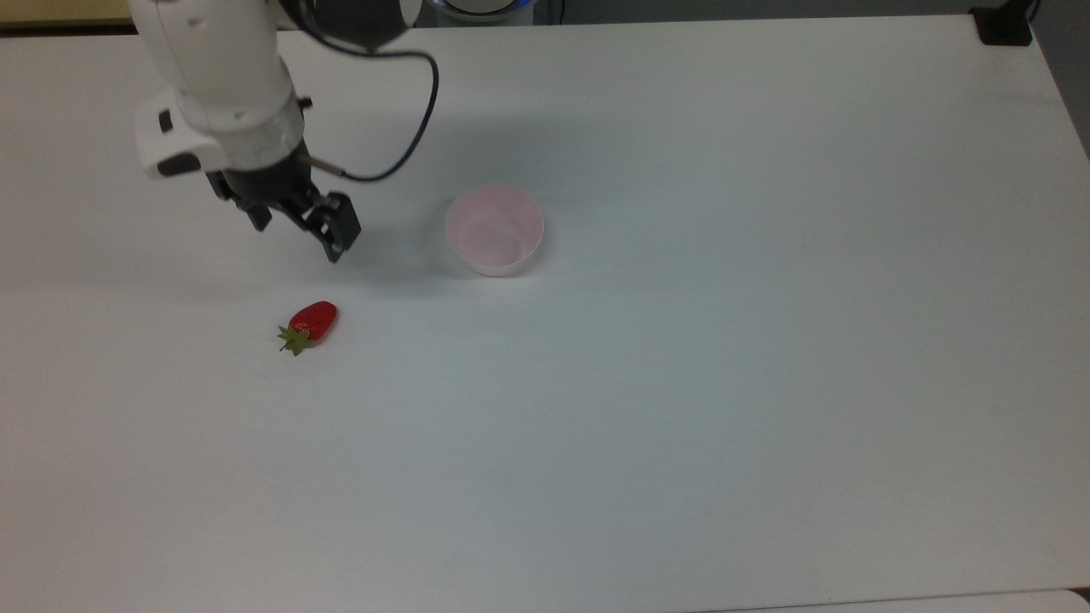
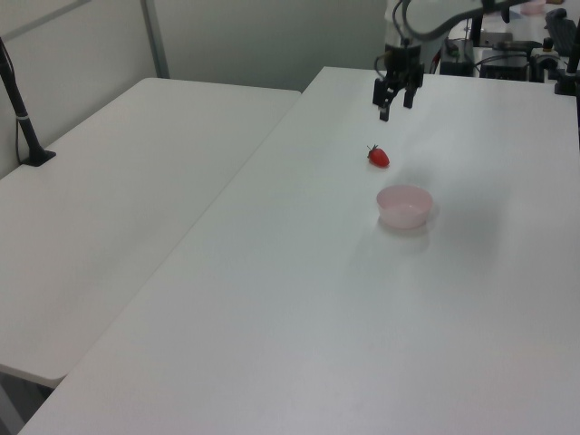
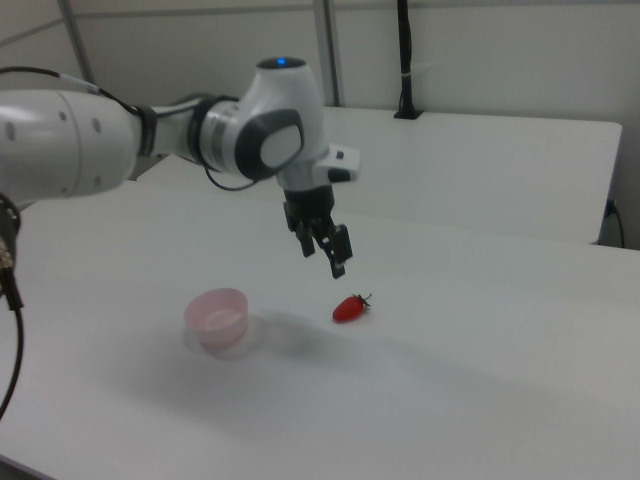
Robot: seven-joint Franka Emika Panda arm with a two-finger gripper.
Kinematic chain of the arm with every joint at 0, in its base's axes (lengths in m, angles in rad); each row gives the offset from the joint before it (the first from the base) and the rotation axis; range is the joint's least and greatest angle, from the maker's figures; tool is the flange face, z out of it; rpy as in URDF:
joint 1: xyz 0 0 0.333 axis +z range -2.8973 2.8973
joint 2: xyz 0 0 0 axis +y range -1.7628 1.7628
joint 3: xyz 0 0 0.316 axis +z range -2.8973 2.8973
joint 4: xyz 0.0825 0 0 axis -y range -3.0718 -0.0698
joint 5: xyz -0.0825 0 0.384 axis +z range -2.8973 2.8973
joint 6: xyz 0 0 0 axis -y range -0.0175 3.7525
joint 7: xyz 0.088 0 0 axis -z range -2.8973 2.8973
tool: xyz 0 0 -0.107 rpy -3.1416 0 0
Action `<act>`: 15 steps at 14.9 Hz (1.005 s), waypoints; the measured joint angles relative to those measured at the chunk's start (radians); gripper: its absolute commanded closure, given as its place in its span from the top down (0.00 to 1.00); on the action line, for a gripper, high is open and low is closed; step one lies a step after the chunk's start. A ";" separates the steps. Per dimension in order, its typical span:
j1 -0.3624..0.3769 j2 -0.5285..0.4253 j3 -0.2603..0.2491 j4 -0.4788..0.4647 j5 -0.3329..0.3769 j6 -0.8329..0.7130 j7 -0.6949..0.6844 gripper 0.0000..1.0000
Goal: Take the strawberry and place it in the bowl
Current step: 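Move the open gripper over the red strawberry, then lower the gripper and close it on the red strawberry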
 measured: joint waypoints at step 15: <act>-0.002 0.193 0.000 0.006 -0.034 0.226 0.116 0.68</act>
